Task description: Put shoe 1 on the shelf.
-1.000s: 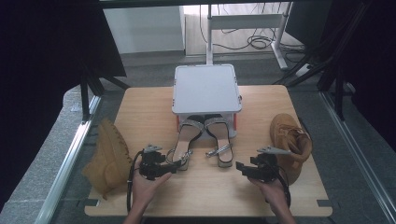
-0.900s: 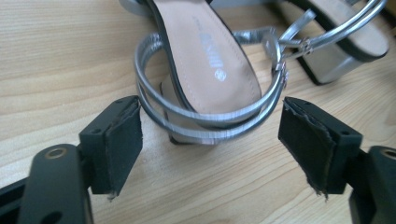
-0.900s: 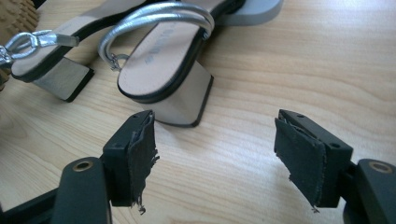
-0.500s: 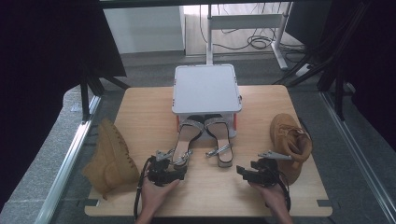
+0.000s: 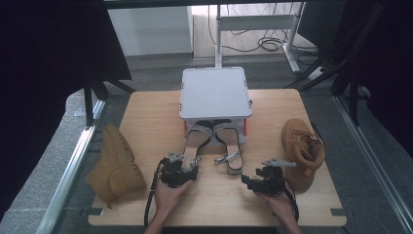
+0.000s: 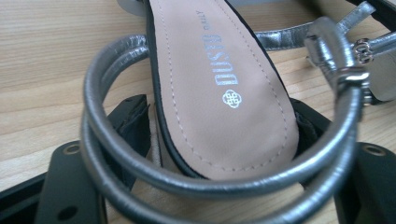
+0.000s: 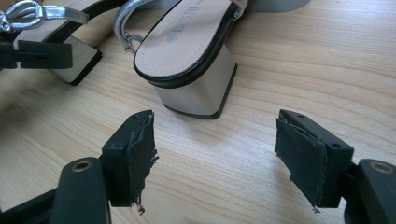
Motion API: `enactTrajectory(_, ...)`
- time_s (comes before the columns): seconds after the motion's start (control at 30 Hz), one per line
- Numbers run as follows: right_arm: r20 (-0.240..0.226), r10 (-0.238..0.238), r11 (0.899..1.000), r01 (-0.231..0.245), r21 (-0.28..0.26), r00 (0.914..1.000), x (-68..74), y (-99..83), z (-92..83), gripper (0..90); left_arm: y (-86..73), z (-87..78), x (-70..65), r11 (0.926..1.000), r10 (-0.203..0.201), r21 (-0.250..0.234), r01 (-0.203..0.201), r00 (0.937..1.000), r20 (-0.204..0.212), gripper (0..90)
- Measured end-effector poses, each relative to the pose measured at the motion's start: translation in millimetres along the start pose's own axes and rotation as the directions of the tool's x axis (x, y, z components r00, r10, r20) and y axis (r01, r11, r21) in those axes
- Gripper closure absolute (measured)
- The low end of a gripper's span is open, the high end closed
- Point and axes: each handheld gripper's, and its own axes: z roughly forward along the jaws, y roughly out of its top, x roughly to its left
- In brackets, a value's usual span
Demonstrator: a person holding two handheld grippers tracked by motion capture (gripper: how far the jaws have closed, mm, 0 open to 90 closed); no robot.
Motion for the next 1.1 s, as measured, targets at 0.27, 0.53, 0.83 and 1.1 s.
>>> enactTrajectory(0.27, 0.007, 0.005, 1.0, -0.005, -0.009, 1.0, -0.3, -0.7, -0.3, 28.9, 8.5, 6.9, -4.3, 0.9977, 0.015, 0.067, -0.013, 0.9995, -0.029, 31.5)
enactTrajectory(0.53, 0.013, 0.003, 1.0, -0.003, 0.002, 0.9999, 0.0, -2.6, 3.7, 29.0, 10.0, 5.9, -4.0, 0.9992, -0.035, -0.022, 0.034, 0.9972, -0.066, 38.2)
enactTrajectory(0.83, 0.015, 0.012, 1.0, -0.012, -0.01, 0.9998, -1.3, -3.7, 1.1, 29.9, 16.0, 10.8, -0.5, 0.9927, -0.112, -0.048, 0.111, 0.9931, -0.035, 38.6)
enactTrajectory(1.1, 0.009, 0.01, 1.0, -0.01, 0.002, 0.9999, 0.6, -4.3, 2.5, 30.3, 26.7, 16.5, -1.3, 0.9862, -0.158, -0.055, 0.156, 0.9869, -0.033, 38.8)
